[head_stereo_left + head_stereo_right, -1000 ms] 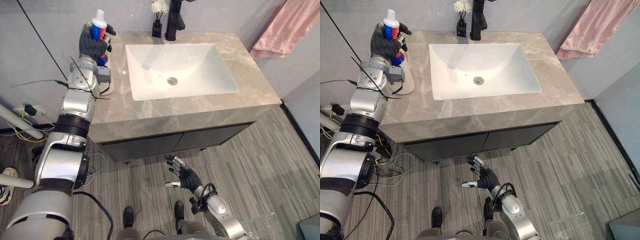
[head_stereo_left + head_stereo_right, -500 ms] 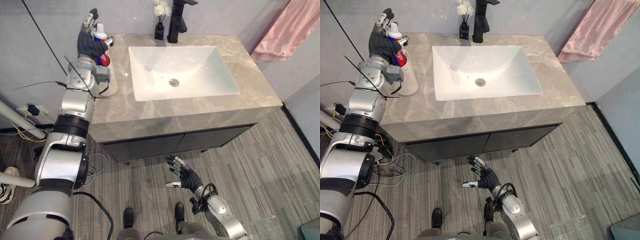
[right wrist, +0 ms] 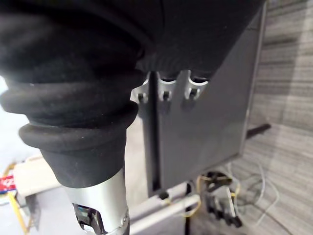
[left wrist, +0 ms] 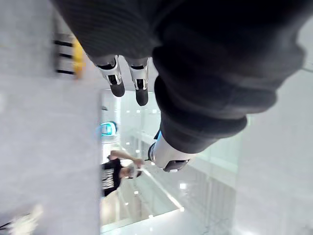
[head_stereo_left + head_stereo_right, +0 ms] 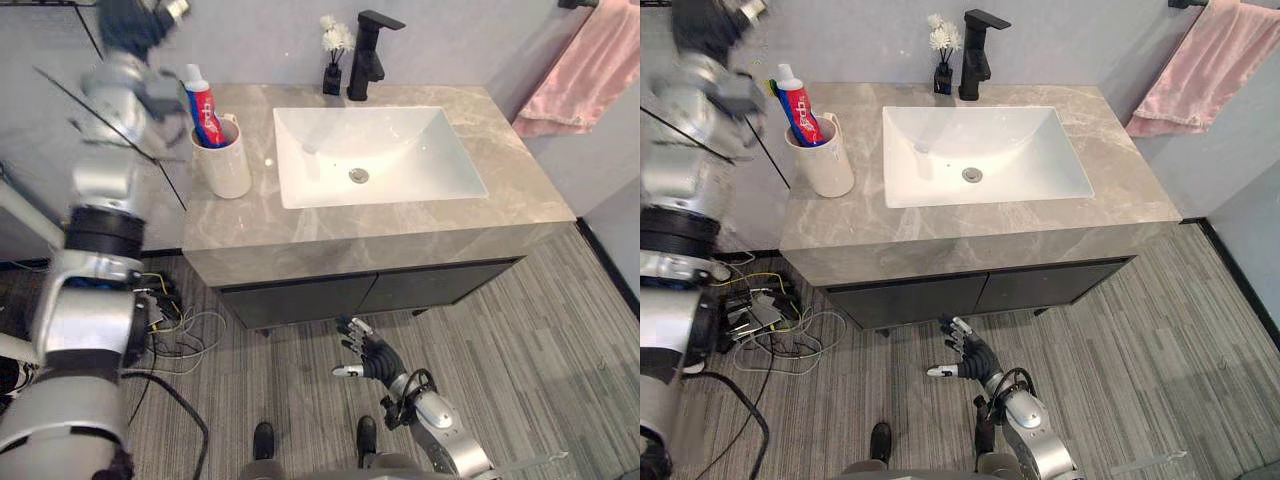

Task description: Organize washtable

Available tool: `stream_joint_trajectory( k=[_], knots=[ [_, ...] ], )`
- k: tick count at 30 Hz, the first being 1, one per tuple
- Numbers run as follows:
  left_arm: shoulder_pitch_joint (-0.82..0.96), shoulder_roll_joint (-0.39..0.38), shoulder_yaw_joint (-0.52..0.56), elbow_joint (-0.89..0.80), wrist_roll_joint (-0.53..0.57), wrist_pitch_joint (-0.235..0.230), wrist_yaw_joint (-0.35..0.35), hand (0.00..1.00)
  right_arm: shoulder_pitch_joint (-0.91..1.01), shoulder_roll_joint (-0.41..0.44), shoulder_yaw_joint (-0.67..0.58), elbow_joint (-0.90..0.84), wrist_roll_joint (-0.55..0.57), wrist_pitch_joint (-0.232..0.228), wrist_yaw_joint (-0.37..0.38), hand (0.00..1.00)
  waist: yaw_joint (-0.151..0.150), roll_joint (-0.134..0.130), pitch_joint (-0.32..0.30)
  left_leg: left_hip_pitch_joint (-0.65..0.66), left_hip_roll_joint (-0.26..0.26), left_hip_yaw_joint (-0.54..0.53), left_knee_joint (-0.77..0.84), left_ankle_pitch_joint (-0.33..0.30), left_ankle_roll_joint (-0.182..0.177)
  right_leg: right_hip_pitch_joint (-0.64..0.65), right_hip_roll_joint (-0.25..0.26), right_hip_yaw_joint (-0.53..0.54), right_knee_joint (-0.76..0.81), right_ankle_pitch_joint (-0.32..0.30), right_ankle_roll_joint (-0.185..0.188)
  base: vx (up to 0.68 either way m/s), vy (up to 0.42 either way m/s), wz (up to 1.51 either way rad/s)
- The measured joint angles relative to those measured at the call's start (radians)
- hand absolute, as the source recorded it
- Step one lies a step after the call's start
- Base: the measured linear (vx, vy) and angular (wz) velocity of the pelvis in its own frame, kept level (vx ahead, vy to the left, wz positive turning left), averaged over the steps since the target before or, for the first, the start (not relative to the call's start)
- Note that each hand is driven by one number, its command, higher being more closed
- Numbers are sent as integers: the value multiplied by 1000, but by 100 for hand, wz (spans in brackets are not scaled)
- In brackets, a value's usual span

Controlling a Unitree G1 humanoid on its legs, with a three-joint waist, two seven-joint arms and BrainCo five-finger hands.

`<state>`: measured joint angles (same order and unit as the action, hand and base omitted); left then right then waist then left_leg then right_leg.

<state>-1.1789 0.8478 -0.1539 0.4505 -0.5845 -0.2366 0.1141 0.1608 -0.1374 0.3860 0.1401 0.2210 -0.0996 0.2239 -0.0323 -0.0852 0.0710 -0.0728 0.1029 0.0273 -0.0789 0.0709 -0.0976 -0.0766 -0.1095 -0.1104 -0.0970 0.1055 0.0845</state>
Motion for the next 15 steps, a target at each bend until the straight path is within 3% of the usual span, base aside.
stream_joint_trajectory(
  k=[3,4,8,11,15],
  knots=[
    [-1,68,13,-77,-14,-39,0,0,8,0,-3,1,0,-1,3,0,17,11,-13,0,0,0,-1,0,0,0,0,-1,0,-1,0,0,0,0],
    [7,85,25,-107,-14,-53,0,100,11,0,-10,2,0,-1,9,0,24,15,-17,-2,0,-2,-1,0,0,0,0,-4,0,-1,0,-17,-8,5],
    [135,120,158,-216,-15,-83,0,100,29,1,-29,5,-3,-3,20,0,28,24,-27,-3,-1,-9,-1,0,0,3,-1,-14,0,-5,4,-11,-6,7],
    [383,118,255,-317,-15,-94,-3,100,46,2,-38,13,-15,-5,20,0,35,28,-44,-13,-1,-22,1,0,0,2,-1,-26,0,-8,4,-2,-6,11],
    [708,-4,348,-415,-12,-69,-30,100,57,15,-79,39,-34,-5,19,0,53,27,-48,-20,-3,-29,5,0,0,0,-3,-31,-1,-9,4,-9,-4,6]
  ],
)
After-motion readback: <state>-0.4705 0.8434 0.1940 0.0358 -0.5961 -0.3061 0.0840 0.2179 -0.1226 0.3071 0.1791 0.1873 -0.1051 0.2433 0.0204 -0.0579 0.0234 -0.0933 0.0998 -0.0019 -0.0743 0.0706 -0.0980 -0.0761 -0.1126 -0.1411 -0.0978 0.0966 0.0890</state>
